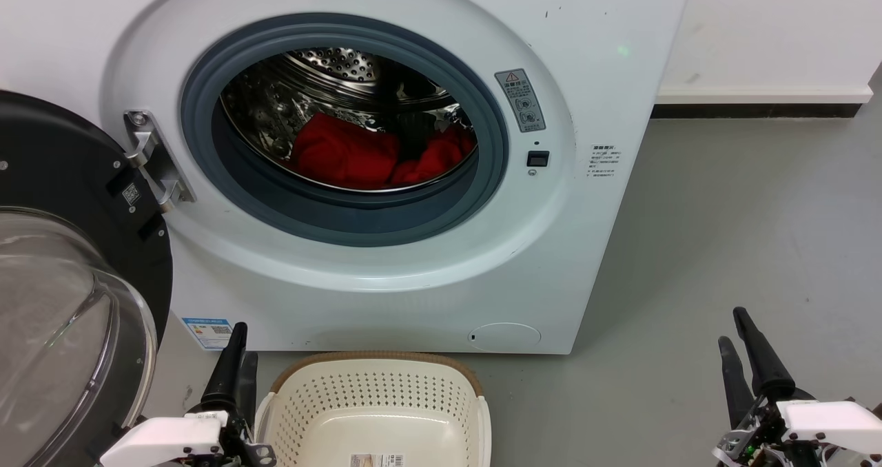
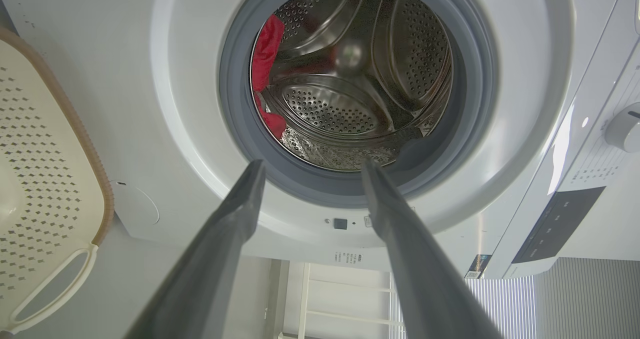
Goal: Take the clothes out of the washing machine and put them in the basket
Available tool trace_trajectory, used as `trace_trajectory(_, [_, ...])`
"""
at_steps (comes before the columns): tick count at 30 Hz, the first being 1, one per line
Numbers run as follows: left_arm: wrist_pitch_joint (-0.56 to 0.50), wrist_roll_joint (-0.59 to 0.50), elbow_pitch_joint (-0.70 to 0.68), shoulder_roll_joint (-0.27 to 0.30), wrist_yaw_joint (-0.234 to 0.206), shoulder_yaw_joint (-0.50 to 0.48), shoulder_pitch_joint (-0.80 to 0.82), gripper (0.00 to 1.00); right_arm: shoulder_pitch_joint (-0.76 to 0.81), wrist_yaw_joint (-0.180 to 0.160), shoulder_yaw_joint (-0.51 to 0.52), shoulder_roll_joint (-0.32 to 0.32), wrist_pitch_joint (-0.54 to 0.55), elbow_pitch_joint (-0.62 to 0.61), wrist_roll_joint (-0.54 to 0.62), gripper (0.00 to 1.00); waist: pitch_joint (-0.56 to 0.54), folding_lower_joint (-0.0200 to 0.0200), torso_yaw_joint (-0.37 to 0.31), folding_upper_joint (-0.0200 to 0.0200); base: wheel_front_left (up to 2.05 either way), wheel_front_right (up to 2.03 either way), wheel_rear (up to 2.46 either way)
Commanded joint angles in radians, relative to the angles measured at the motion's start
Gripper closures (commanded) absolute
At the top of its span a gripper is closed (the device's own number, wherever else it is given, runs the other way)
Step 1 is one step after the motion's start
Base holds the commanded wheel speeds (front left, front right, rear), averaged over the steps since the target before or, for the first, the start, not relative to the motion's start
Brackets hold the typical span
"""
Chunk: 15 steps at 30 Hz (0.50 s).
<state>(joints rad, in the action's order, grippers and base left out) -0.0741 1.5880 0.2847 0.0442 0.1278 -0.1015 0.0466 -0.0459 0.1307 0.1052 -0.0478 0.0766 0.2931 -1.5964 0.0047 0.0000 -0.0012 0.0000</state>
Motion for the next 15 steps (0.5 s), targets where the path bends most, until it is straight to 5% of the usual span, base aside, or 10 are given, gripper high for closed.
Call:
trace_trajectory(1, [0.012, -0.017, -0.022, 0.002, 0.000, -0.001, 0.008, 0.00, -0.011, 0.000, -0.001, -0.003, -0.012, -0.019, 0.015, 0.00, 0.000, 0.0000, 0.000, 0.0000, 0.00, 0.00, 0.00])
trace_trajectory(15, [0.074, -0.259, -0.034, 0.003, -0.012, -0.052, -0.004, 0.00, -0.014, 0.000, 0.030, -0.003, -0.075, -0.030, 0.292, 0.00, 0.001, 0.0000, -0.004, 0.0000, 0.00, 0.00, 0.00])
